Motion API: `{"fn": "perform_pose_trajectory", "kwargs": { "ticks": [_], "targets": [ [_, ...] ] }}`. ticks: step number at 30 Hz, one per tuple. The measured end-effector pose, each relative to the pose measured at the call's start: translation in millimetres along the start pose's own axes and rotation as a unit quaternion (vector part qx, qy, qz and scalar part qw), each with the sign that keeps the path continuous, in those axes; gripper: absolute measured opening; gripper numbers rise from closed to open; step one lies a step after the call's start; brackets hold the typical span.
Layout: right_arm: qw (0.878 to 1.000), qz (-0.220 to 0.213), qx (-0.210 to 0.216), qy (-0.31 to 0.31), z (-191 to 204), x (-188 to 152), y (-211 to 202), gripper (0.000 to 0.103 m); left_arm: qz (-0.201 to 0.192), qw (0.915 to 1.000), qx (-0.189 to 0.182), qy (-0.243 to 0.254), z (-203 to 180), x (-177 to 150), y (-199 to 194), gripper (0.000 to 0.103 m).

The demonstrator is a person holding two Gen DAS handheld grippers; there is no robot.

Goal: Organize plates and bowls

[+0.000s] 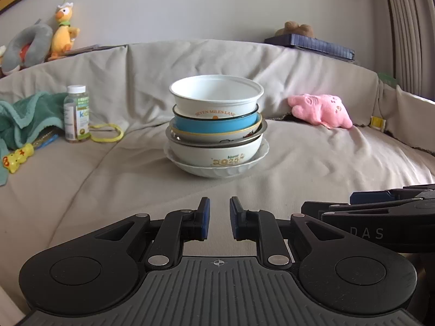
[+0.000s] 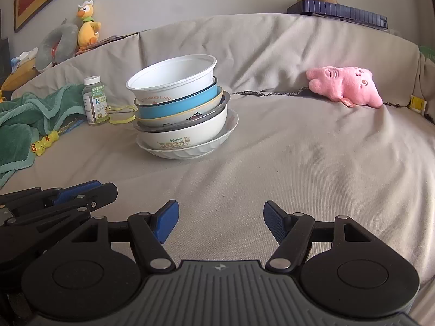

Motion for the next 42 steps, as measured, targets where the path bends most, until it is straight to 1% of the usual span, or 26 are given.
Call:
{"fn": "perform_pose_trajectory", "kwargs": {
  "ticks": [42],
  "targets": [
    [1.0,-0.002,0.002,-0.004,1.4,0.8,-2.3,0.07,-0.009,1.0,0.001,-0.003,-1.3,2.2,-4.5,0.019]
  ]
}}
Point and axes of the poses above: each gripper's, at about its wrist camera, not at the fingertips, and y roughly the way its jaws point, z to its left, x to its top, the point moved 2 cm from there along y, roughly the way its jaws point, and after that the axes turned 3 degrees about -y, right-handed, at the moved point
